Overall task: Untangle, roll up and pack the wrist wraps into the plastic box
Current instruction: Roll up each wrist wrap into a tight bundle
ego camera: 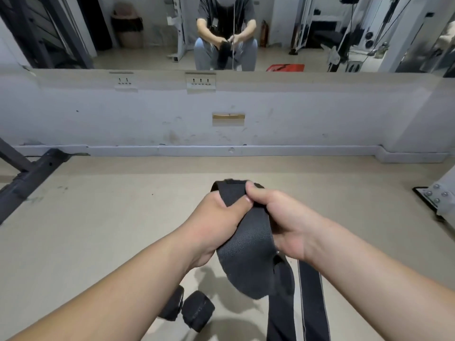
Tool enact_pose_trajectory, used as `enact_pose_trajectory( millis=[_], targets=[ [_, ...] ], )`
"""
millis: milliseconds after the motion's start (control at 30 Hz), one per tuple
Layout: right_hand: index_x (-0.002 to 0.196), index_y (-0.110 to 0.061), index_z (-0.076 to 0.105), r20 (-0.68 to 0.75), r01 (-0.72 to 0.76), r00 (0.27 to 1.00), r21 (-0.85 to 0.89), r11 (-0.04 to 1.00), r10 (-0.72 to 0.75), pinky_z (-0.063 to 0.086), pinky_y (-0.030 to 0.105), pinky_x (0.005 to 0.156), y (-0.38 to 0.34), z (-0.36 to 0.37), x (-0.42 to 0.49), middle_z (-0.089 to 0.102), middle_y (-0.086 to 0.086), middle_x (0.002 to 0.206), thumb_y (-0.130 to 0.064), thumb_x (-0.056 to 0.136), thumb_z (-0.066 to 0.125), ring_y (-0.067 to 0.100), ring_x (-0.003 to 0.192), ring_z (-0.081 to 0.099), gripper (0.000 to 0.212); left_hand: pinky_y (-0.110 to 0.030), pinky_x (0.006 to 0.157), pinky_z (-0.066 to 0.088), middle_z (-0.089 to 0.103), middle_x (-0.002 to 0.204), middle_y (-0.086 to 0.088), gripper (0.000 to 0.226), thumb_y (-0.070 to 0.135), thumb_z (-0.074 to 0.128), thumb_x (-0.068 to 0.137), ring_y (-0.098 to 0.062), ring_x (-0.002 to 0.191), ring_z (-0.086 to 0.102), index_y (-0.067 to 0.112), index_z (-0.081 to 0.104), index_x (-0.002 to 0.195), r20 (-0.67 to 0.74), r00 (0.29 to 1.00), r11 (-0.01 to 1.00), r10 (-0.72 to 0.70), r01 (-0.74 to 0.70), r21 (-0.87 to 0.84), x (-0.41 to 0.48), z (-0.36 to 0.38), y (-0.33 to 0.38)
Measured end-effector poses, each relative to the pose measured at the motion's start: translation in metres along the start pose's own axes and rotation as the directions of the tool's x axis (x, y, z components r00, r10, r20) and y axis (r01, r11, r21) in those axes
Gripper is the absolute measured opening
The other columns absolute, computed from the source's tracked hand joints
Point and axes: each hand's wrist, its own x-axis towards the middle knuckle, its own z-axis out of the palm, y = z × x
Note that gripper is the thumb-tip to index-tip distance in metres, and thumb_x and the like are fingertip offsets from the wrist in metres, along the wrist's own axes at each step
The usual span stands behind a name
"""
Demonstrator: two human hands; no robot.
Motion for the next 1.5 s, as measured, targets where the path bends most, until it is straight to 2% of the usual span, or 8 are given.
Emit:
enact_pose_trajectory(
  millis=[133,333,467,667,967,1133,1333,1500],
  targets=[
    [0.132,-0.012,0.068,-0.14,0.054,0.989,0.008,0.999,-0.052,0.065,0.037,0.071,-0.001,-0.001,0.011,0.079,0.015,0.114,-0.045,0.11,0.049,0.028,0.091,0.079,0.044,-0.035,0.078,0.063,0.081,0.106,-0.014,0.025,0.025,0.066,0.103,-0.028,0.09,0.078,0.009,0.077,0.118,0.101,0.976,0.955,-0.193,0.211,-0.21,-0.009,0.003,-0.001],
    [0.138,-0.01,0.065,-0.278,0.126,0.958,0.214,0.969,-0.063,0.064,0.041,0.059,-0.022,-0.021,0.013,0.077,0.014,0.12,-0.054,0.107,0.047,0.03,0.086,0.079,0.057,-0.046,0.114,0.05,0.075,0.128,-0.012,0.035,0.024,0.066,0.102,-0.029,0.122,0.071,0.009,0.069,0.133,0.379,0.904,0.943,-0.199,0.282,-0.179,-0.02,0.007,-0.021],
    [0.121,-0.006,0.073,-0.263,0.108,0.964,0.235,0.966,-0.044,0.063,0.037,0.054,-0.019,-0.024,0.011,0.08,0.014,0.097,-0.059,0.106,0.047,0.028,0.069,0.079,0.06,-0.041,0.098,0.06,0.08,0.116,-0.01,0.025,0.025,0.061,0.108,-0.023,0.103,0.076,0.009,0.07,0.125,0.266,0.956,0.977,-0.125,0.165,-0.132,-0.023,0.013,-0.02],
    [0.142,-0.002,0.064,-0.018,-0.045,0.999,0.04,0.998,0.045,0.055,0.044,0.097,-0.009,-0.003,0.005,0.07,0.018,0.121,-0.042,0.104,0.056,0.032,0.101,0.07,0.055,-0.033,0.083,0.061,0.081,0.11,-0.006,0.021,0.022,0.059,0.108,-0.018,0.098,0.077,0.015,0.068,0.125,0.078,0.997,0.995,0.005,0.003,-0.1,-0.009,0.004,-0.006],
    [0.13,-0.001,0.069,-0.161,0.004,0.987,-0.023,1.0,-0.008,0.064,0.037,0.071,-0.008,-0.006,0.016,0.077,0.019,0.112,-0.04,0.111,0.045,0.03,0.087,0.077,0.05,-0.014,0.05,0.044,0.074,0.072,0.007,0.025,0.026,0.056,0.11,-0.005,0.056,0.064,0.017,0.071,0.092,0.095,0.994,0.996,-0.06,0.053,0.074,-0.013,0.001,-0.004],
    [0.101,-0.013,0.074,-0.081,-0.011,0.997,-0.111,0.994,0.002,0.063,0.029,0.066,-0.012,-0.012,0.009,0.079,0.007,0.088,-0.043,0.104,0.061,0.019,0.07,0.076,0.033,-0.025,0.049,0.035,0.064,0.071,0.001,0.024,0.028,0.054,0.11,-0.013,0.054,0.048,0.018,0.071,0.096,-0.064,0.997,0.995,0.052,-0.046,0.086,-0.005,-0.004,-0.002],
    [0.113,-0.004,0.073,-0.102,0.001,0.995,-0.2,0.98,-0.022,0.055,0.047,0.102,-0.014,-0.009,-0.002,0.078,0.018,0.107,-0.025,0.105,0.054,0.036,0.1,0.074,0.03,-0.024,0.052,0.044,0.067,0.08,-0.005,0.033,0.036,0.044,0.113,-0.018,0.058,0.055,0.017,0.07,0.103,-0.012,1.0,0.996,-0.003,0.004,0.086,-0.009,-0.002,0.003],
    [0.117,0.0,0.066,-0.229,0.075,0.96,-0.347,0.935,-0.162,0.058,0.047,0.089,-0.009,-0.011,0.008,0.077,0.022,0.108,-0.022,0.108,0.056,0.034,0.091,0.073,0.026,-0.03,0.061,0.052,0.068,0.072,-0.015,0.053,0.039,0.037,0.114,-0.025,0.062,0.063,0.0,0.065,0.09,-0.141,0.984,0.976,0.106,-0.076,0.205,-0.002,-0.014,0.007]
  ],
)
